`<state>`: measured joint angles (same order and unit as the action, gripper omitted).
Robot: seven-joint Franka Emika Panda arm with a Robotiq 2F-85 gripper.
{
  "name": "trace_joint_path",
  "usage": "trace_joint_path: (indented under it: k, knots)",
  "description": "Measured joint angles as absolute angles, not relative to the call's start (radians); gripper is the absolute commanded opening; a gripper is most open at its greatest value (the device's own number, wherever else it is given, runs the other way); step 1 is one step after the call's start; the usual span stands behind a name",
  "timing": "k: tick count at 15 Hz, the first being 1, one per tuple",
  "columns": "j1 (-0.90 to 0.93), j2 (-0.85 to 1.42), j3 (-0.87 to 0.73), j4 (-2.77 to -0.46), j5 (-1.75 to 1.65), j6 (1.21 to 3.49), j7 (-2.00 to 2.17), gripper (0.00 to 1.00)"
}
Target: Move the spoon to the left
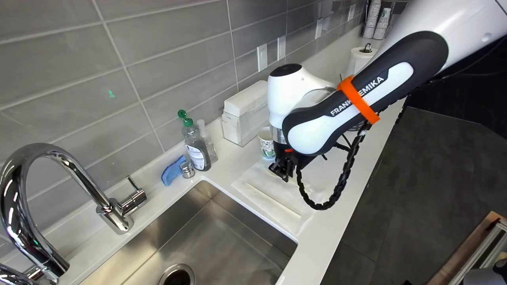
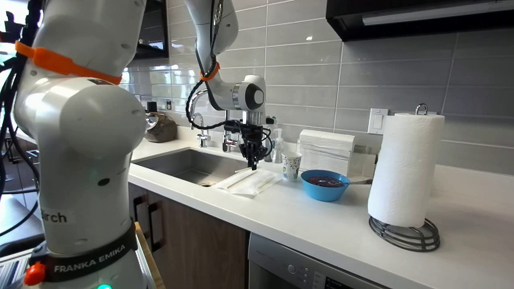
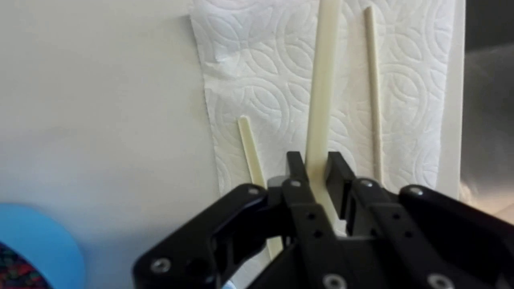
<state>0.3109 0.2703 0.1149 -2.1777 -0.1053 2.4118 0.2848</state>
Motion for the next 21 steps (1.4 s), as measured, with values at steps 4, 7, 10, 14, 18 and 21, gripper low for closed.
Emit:
trace_joint_path:
  k: [4, 7, 10, 14, 18, 21]
  knots:
    - [0.282, 0.310, 0.147, -2.167, -0.095, 2.508, 0.125, 0.05]
    - [0.266, 0.342, 0.166, -2.158, -0.084, 2.555, 0.069, 0.05]
    - [0.256, 0.370, 0.173, -2.149, -0.066, 2.566, 0.050, 0.05]
    - [0.245, 0.397, 0.180, -2.141, -0.042, 2.582, 0.041, 0.05]
    - [0.243, 0.420, 0.174, -2.134, -0.042, 2.610, 0.041, 0.42]
    - [0.236, 0.435, 0.183, -2.122, -0.021, 2.612, 0.036, 0.59]
